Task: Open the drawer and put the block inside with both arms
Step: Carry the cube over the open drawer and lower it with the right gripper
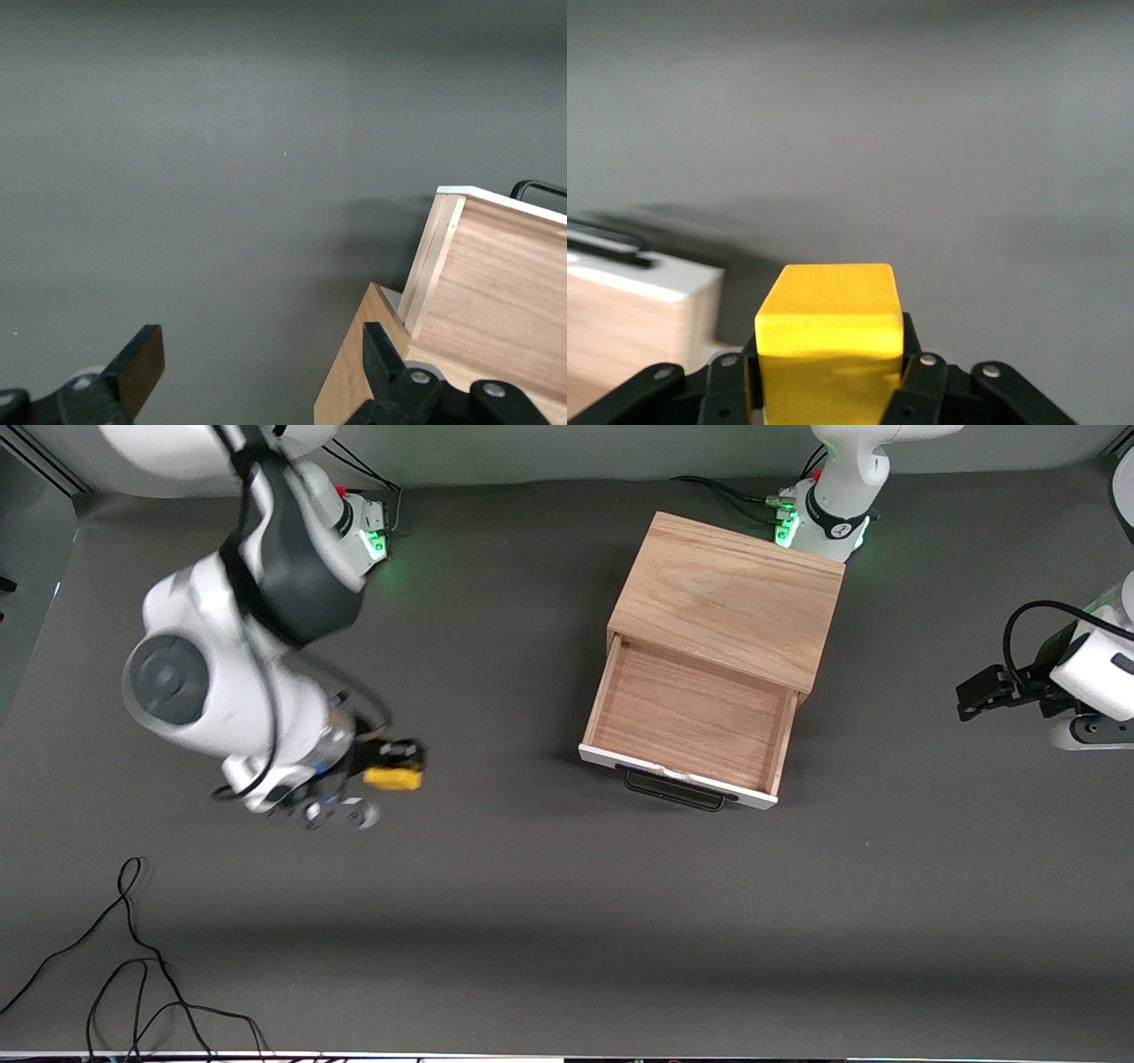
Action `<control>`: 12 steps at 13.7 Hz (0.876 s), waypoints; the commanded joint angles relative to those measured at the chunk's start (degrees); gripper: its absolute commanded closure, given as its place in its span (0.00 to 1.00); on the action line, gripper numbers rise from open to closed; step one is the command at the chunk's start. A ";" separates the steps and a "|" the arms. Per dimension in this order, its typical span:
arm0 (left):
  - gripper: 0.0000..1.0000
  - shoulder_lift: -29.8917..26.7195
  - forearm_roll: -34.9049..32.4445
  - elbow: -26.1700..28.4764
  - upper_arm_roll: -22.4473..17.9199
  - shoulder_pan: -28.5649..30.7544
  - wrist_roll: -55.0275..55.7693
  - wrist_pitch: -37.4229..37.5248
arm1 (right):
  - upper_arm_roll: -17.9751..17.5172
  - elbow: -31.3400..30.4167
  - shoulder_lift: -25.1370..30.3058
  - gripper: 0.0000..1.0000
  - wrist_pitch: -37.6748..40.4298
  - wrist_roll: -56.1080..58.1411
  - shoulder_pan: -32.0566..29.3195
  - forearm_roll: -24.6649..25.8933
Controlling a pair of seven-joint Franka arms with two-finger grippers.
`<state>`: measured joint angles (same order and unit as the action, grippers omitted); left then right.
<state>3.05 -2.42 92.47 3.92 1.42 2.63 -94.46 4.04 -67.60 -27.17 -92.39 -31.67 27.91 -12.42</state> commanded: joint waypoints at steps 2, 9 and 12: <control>0.00 -1.38 0.66 0.61 -1.02 -0.54 -3.07 2.08 | 0.79 10.45 -6.74 0.93 -1.37 -18.91 9.86 -1.82; 0.00 -1.29 0.57 0.61 -3.82 -4.21 -3.33 2.09 | -0.35 10.65 -17.64 0.93 -20.87 -35.46 22.71 -1.64; 0.00 -1.29 0.66 0.61 -4.45 -4.41 -3.33 2.09 | -0.35 10.30 -21.25 0.89 -24.49 -38.80 24.99 -1.20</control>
<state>2.98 -2.40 92.46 0.92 -1.86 0.41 -92.97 3.24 -59.98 -45.70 -115.88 -67.51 51.75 -12.99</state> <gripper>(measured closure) 0.000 0.449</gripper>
